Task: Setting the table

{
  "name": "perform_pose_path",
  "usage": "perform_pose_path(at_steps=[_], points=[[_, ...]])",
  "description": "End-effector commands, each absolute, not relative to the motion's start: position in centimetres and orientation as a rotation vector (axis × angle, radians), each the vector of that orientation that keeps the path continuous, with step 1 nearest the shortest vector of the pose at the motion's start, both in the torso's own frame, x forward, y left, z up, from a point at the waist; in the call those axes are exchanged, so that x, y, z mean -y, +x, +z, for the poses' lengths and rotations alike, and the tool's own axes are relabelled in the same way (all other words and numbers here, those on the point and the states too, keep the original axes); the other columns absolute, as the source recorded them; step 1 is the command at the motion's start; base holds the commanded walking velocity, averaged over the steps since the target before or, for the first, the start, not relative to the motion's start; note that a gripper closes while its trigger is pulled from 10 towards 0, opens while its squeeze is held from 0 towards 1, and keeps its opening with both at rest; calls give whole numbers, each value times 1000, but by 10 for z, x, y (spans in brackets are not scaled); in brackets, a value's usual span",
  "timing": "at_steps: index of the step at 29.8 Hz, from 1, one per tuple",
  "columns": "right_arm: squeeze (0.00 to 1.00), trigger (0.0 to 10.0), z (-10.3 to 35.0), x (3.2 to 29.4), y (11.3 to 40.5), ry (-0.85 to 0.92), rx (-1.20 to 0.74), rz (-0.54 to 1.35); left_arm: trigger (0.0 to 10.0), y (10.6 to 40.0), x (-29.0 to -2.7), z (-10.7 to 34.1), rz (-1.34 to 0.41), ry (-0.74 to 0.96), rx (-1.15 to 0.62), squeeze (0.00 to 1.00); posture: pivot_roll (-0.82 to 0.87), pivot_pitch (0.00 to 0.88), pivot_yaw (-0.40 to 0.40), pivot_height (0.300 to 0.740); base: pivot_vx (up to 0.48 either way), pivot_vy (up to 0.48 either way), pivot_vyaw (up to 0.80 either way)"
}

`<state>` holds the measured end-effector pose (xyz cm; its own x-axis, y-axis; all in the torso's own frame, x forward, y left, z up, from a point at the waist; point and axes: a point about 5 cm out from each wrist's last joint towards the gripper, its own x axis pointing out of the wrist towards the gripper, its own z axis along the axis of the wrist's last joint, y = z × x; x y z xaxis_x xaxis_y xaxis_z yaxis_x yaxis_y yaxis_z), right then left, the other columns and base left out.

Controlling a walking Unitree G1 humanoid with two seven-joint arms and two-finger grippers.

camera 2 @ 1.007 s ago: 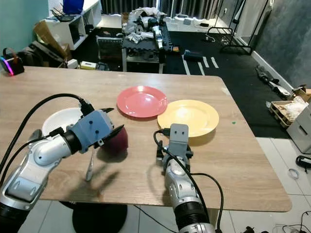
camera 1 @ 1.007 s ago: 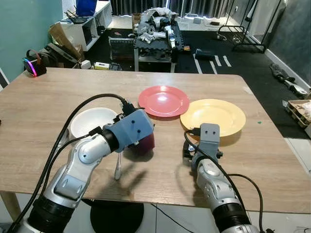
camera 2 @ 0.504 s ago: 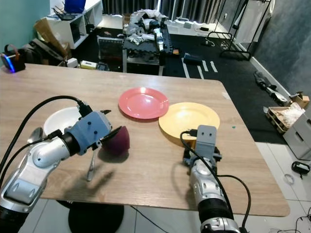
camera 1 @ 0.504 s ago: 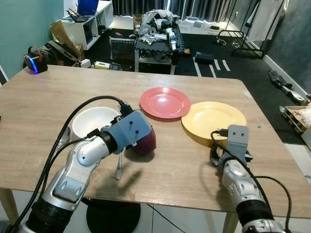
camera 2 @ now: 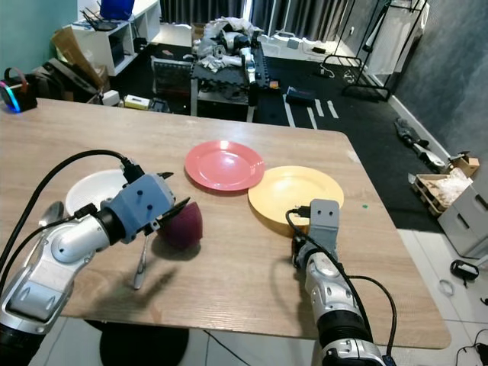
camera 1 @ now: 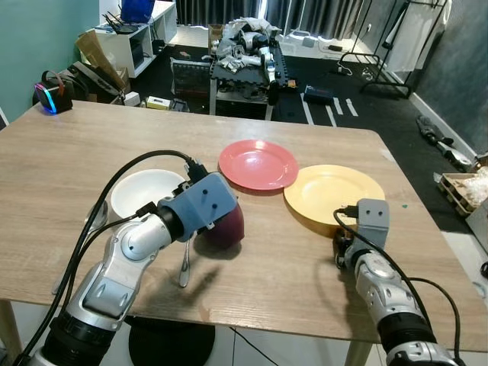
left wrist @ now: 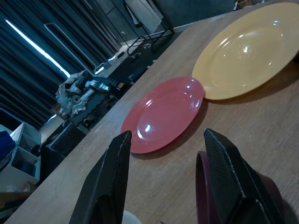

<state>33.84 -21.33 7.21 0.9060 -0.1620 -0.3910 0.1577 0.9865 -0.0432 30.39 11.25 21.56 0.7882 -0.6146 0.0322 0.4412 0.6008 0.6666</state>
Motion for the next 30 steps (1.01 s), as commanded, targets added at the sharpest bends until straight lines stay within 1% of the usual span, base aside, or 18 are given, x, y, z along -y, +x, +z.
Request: perform_pose_path(at_steps=[1,8,11,13,14,15,16,17,18,19,20,21,22,25,27,29,30], points=[[0,0,7,214,295,12,-762,-171,10000,304,-114,214,-608,693,260,0,22,32,22,740,0,0,0],[0,0,13,224,297,83,-735,-205,10000,305,-115,215,-599,698,260,0,21,31,25,740,0,0,0],[0,0,22,228,303,181,-659,-228,10000,305,-115,215,-597,698,261,0,19,31,26,740,0,0,0],[0,0,22,228,303,181,-659,-228,10000,305,-115,215,-597,698,261,0,19,31,26,740,0,0,0],[0,0,30,227,307,208,-606,-216,10000,305,-115,215,-595,697,261,0,20,31,27,740,0,0,0],[0,0,30,227,307,208,-606,-216,10000,305,-115,215,-595,697,261,0,20,31,27,740,0,0,0],[0,0,53,228,318,238,-476,-194,10000,306,-116,215,-587,695,261,0,14,28,32,740,0,0,0],[0,0,53,228,318,238,-476,-194,10000,306,-116,215,-587,695,261,0,14,28,32,740,0,0,0],[0,0,78,230,325,248,-351,-168,10000,307,-117,215,-581,694,261,0,10,27,36,740,0,0,0],[0,0,78,230,325,248,-351,-168,10000,307,-117,215,-581,694,261,0,10,27,36,740,0,0,0],[0,5647,104,231,330,235,-229,-138,10000,308,-117,215,-578,695,262,0,2,24,40,740,0,0,0],[0,5647,104,231,330,235,-229,-138,10000,308,-117,215,-578,695,262,0,2,24,40,740,0,0,0],[0,10000,125,232,332,200,-137,-114,10000,308,-116,216,-577,695,263,0,2,24,40,740,0,0,0],[0,10000,157,232,332,69,13,-91,10000,310,-115,216,-579,699,268,0,-6,17,46,740,0,0,0],[0,10000,157,232,332,69,13,-91,10000,310,-115,216,-579,699,268,0,-6,17,46,740,0,0,0],[0,10000,174,231,332,11,97,-97,10000,311,-114,216,-581,700,270,0,-7,11,49,740,0,0,0],[0,10000,174,231,332,11,97,-97,10000,311,-114,216,-581,700,270,0,-7,11,49,740,0,0,0]])
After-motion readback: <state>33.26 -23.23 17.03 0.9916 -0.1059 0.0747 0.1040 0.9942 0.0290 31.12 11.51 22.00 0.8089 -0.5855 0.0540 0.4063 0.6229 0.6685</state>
